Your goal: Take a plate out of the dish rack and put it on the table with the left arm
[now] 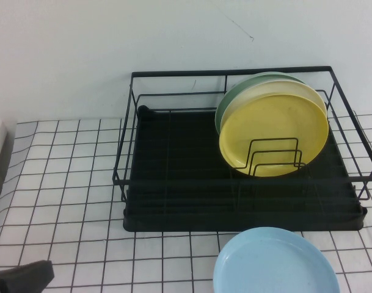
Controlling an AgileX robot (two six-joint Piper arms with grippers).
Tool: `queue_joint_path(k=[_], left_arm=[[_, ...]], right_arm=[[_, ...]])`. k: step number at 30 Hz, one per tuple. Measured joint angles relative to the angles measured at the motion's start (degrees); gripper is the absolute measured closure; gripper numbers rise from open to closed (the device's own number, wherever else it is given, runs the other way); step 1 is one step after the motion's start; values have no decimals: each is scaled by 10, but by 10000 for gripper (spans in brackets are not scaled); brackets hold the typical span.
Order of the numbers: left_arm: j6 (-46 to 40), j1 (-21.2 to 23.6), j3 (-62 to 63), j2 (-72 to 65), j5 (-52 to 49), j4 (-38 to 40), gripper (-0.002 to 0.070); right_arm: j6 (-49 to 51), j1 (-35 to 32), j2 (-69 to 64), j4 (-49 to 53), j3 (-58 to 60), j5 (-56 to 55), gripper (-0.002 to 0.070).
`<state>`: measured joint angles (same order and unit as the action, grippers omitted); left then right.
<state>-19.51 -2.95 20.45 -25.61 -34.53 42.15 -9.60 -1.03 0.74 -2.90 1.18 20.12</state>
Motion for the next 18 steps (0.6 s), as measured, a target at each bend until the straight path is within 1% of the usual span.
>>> queue_joint_path(k=[5,10,13,18], left_arm=[[-88,0,77,-100,-76,-5,678],[-158,0,181,-207,-157,-8,678],[-190,0,237,-268,-176,-9,678],[-211,0,325,-373,-188,-10,678]], right_arm=[[0,0,0,0,0,0,678],[0,0,0,0,0,0,678],[0,0,0,0,0,0,678],[0,0,0,0,0,0,678]])
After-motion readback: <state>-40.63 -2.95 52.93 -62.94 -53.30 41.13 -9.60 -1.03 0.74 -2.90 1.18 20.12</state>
